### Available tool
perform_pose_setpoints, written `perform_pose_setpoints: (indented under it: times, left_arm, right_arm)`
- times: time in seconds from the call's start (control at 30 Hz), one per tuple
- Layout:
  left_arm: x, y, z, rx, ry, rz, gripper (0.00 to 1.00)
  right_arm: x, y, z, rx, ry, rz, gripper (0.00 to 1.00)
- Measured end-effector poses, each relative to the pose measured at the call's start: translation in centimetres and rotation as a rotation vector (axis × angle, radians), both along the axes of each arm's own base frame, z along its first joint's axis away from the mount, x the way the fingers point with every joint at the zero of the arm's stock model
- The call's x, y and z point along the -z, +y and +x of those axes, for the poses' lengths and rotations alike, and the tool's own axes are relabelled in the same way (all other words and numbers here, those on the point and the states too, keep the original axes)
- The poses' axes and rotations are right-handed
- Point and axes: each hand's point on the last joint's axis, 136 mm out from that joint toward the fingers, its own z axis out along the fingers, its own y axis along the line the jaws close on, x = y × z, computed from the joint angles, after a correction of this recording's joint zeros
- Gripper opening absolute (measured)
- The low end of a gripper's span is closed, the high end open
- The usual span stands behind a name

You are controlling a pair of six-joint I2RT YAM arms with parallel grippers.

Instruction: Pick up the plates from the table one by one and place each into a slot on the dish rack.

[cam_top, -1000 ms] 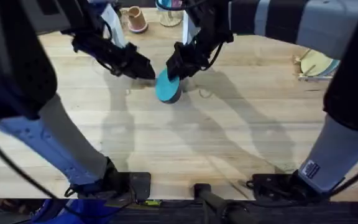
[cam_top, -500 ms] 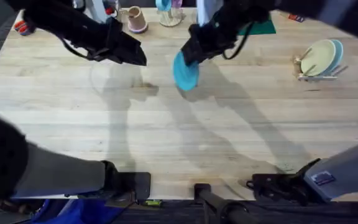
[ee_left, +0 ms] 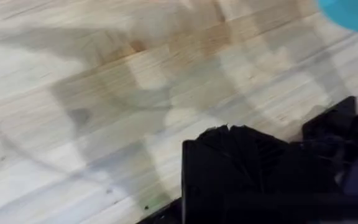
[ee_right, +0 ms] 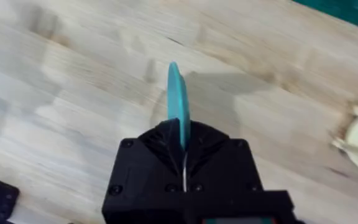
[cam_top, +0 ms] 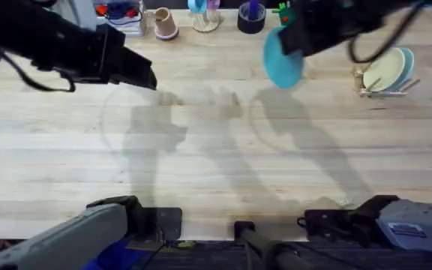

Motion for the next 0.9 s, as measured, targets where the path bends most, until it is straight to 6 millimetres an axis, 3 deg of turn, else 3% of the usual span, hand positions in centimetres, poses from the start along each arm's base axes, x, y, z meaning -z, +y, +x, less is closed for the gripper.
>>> perform_pose_setpoints:
  times: [0.2,0.43,0.83,0.87,0.9]
  left_arm:
    - [-0.8,0.9,-1.2,-0.017,-0.045,0.074,0.041]
    - [-1.5,1.1,-1.9,-0.025,-0.087,0.103,0.040]
    - [-1.7,1.2,-2.0,-0.026,-0.098,0.107,0.042]
    - [-1.8,1.2,-2.0,-0.025,-0.099,0.107,0.063]
    - [-1.7,1.2,-2.0,-0.022,-0.101,0.110,0.155]
  right_arm:
    - [-2.1,-4.8,-1.7,0.101,-0.026,-0.019,0.028]
    - [-4.4,-10.4,-2.1,0.219,-0.102,-0.036,0.028]
    - [-6.1,-17.4,-2.8,0.327,-0.162,-0.127,0.028]
    - [-6.1,-17.9,-2.9,0.338,-0.163,-0.133,0.028]
    - [-6.1,-18.4,-2.9,0.351,-0.162,-0.138,0.028]
